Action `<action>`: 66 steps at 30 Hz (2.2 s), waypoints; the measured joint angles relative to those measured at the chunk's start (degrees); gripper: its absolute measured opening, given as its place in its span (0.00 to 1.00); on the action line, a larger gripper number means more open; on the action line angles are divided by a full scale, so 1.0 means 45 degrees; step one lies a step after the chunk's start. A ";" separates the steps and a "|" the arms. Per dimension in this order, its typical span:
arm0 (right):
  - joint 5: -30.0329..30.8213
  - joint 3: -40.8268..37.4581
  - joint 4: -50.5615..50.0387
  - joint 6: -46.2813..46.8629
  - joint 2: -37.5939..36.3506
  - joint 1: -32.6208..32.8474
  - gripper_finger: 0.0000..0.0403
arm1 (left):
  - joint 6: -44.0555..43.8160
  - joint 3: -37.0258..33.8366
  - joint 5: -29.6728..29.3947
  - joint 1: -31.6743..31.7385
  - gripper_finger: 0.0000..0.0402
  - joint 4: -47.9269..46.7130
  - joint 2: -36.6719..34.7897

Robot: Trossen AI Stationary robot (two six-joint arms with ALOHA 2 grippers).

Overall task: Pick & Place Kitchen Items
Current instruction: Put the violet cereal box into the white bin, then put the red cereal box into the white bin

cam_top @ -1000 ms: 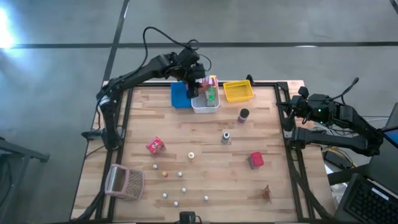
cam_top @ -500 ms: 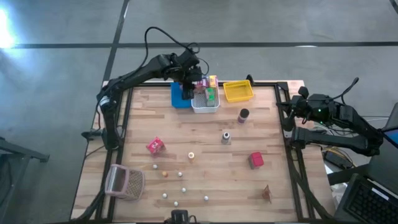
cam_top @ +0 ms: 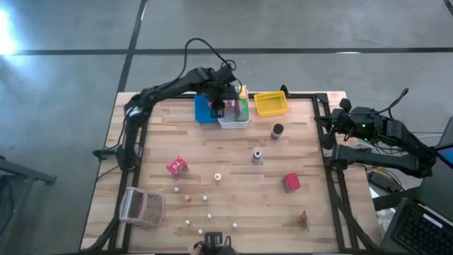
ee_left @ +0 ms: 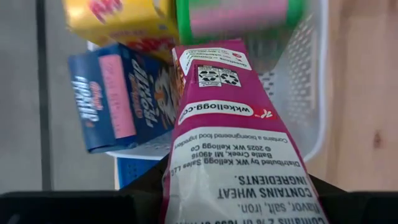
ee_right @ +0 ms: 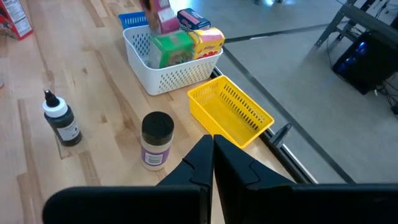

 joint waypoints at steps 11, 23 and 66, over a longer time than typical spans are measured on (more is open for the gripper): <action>-0.0001 -0.0002 0.0000 0.0018 0.0003 -0.0001 0.02 | 0.0370 0.1413 -0.0305 0.0041 0.35 -0.0285 0.1834; -0.0002 0.0001 0.0000 0.0001 0.0002 0.0004 0.02 | 0.1015 0.3327 -0.1301 0.0021 0.35 -0.1578 0.3658; -0.0002 0.0001 -0.0002 0.0021 0.0000 0.0004 0.02 | 0.0809 0.4709 -0.2757 -0.0294 0.62 -0.2887 0.2183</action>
